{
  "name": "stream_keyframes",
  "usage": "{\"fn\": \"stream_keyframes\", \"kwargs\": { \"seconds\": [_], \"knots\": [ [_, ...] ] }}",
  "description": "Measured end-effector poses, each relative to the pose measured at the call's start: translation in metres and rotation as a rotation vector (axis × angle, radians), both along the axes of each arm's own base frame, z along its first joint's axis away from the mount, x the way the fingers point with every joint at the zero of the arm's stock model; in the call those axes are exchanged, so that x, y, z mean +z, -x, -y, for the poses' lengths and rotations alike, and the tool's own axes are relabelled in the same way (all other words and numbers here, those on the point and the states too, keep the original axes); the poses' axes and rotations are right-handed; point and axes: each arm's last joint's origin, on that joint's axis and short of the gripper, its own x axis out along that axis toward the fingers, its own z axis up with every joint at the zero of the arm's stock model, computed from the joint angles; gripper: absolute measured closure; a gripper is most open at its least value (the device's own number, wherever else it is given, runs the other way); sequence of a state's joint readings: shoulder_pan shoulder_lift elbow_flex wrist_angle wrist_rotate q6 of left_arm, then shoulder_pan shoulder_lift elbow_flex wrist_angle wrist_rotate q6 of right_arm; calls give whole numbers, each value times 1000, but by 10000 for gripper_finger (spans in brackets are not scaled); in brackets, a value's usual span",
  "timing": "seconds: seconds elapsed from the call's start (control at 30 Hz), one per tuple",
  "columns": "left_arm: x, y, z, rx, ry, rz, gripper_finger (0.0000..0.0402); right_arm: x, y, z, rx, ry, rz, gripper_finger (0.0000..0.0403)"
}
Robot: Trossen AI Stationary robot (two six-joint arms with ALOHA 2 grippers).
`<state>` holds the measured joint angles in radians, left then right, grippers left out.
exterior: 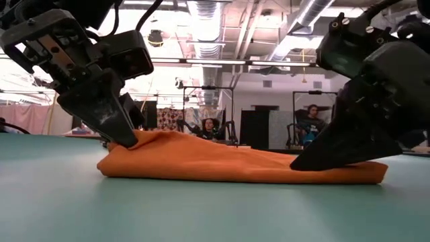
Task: Roll towel into tight, uniform cylinder
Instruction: Roll the orange towel
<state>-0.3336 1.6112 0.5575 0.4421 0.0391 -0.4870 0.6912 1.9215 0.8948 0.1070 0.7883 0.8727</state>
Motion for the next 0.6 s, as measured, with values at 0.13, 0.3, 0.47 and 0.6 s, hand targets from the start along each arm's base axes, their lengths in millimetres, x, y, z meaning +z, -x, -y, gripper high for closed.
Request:
{"fn": "stream_keyframes", "kwargs": {
  "seconds": [0.13, 0.3, 0.47, 0.6],
  "knots": [
    [0, 0, 0, -7, -7, 5, 398, -8, 2, -2, -29, -32, -7, 285],
    [11, 1, 1, -80, -39, 64, 360, -9, 4, -3, -37, -38, -17, 285],
    [25, 5, 3, -128, -84, 137, 307, -10, 5, -3, -31, -44, -32, 285],
    [26, 8, 6, -148, -87, 124, 266, -11, 5, -3, -28, -43, -39, 285]
  ]
}}
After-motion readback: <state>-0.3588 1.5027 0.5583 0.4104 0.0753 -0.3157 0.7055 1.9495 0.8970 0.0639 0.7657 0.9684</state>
